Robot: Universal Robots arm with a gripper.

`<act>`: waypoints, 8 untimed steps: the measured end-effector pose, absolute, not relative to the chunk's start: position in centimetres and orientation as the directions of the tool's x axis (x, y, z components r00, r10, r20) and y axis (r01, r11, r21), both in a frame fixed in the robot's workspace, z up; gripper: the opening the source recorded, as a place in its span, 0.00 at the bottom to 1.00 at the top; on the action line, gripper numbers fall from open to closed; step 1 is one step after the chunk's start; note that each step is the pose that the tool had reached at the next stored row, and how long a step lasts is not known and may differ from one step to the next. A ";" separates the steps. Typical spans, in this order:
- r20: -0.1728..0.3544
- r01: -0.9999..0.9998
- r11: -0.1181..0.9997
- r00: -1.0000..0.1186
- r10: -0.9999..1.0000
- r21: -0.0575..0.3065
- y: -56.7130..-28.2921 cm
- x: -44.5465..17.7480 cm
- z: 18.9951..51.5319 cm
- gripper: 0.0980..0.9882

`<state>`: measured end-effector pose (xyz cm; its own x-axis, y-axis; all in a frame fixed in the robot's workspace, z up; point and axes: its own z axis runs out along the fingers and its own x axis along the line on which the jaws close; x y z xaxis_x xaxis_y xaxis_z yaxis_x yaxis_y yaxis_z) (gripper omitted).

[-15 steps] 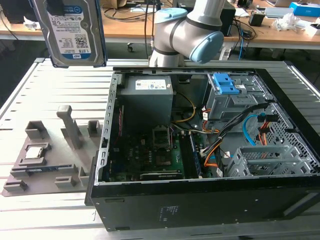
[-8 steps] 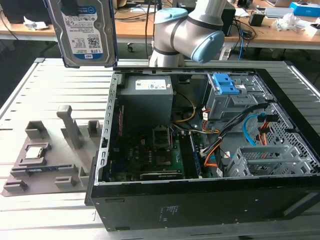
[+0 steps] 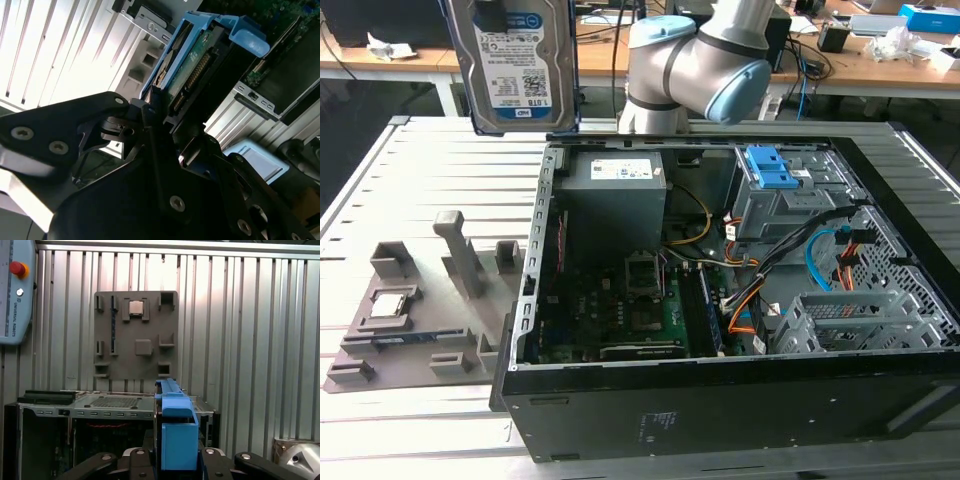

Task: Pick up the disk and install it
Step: 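Pick up the disk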

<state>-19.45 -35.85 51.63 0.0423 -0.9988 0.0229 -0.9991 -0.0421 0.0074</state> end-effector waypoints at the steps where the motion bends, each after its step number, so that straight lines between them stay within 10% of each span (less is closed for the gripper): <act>1: 0.023 -0.999 -0.042 0.042 -0.999 0.007 -35.9 -19.2 51.6 0.30; 8: 0.023 -0.999 -0.042 0.042 -0.999 0.007 -35.8 -17.2 51.6 0.30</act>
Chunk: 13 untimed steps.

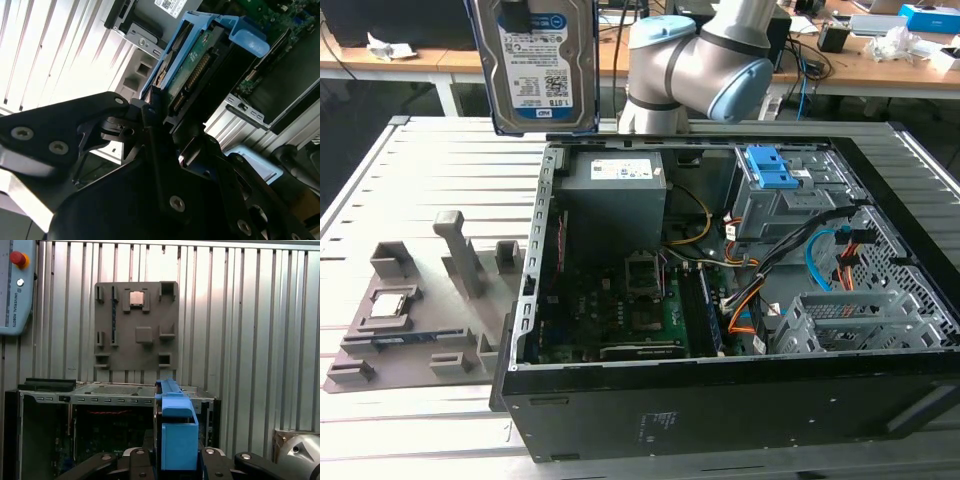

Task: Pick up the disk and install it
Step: 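Pick up the disk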

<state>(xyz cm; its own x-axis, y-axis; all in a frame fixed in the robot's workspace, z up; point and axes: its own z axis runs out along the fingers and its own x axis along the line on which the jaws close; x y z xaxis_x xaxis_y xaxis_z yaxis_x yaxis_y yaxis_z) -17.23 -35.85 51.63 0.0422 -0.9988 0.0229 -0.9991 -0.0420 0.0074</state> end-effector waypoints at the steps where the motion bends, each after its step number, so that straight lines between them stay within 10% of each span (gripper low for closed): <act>1: 0.023 -0.999 -0.042 0.042 -0.999 0.007 -35.9 -16.9 51.6 0.30; 13: 0.023 -0.999 -0.042 0.042 -0.999 0.007 -35.8 -13.7 51.6 0.30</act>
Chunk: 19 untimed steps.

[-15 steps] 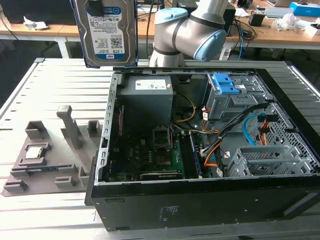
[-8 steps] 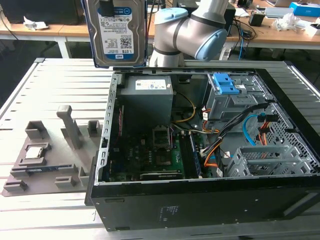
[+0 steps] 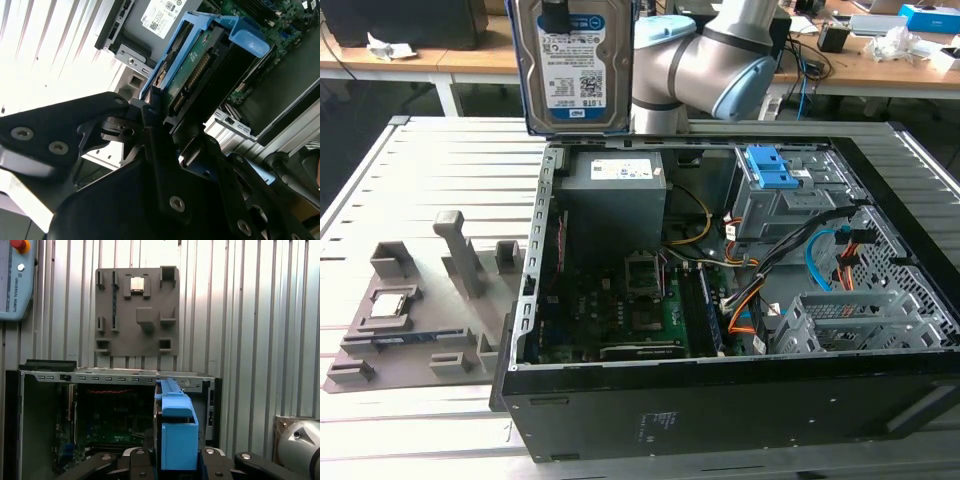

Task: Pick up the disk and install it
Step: 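Pick up the disk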

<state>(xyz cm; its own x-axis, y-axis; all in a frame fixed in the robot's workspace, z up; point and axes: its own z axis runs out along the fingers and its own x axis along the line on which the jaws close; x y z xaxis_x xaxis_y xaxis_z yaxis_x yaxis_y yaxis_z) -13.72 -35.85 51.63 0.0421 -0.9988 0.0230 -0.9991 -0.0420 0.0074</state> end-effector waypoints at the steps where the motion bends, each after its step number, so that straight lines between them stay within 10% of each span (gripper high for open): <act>1: 0.023 -0.999 -0.042 0.042 -0.999 0.007 -35.9 -13.4 51.6 0.30; 19: 0.023 -0.999 -0.042 0.042 -0.999 0.007 -35.8 -7.2 51.6 0.30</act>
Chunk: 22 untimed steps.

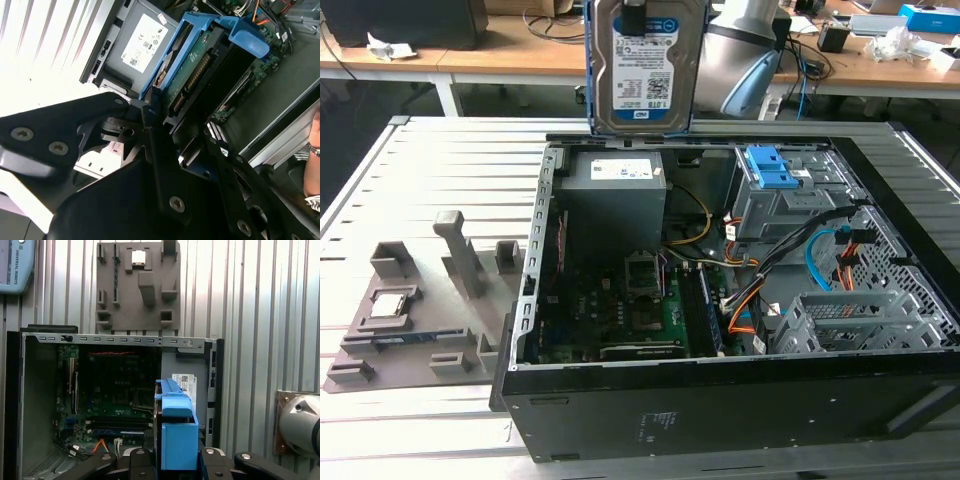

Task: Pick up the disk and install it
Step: 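Pick up the disk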

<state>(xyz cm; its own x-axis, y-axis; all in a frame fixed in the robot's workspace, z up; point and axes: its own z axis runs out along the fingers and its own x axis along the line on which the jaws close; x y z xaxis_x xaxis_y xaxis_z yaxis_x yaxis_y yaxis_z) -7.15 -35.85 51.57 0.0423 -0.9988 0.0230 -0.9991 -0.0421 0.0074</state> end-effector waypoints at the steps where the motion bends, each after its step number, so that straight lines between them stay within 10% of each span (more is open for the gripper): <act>1: 0.023 -0.999 -0.042 0.042 -0.999 0.007 -35.8 -6.9 51.6 0.30; 22: 0.023 -0.999 -0.042 0.042 -0.999 0.007 -35.9 0.1 51.4 0.30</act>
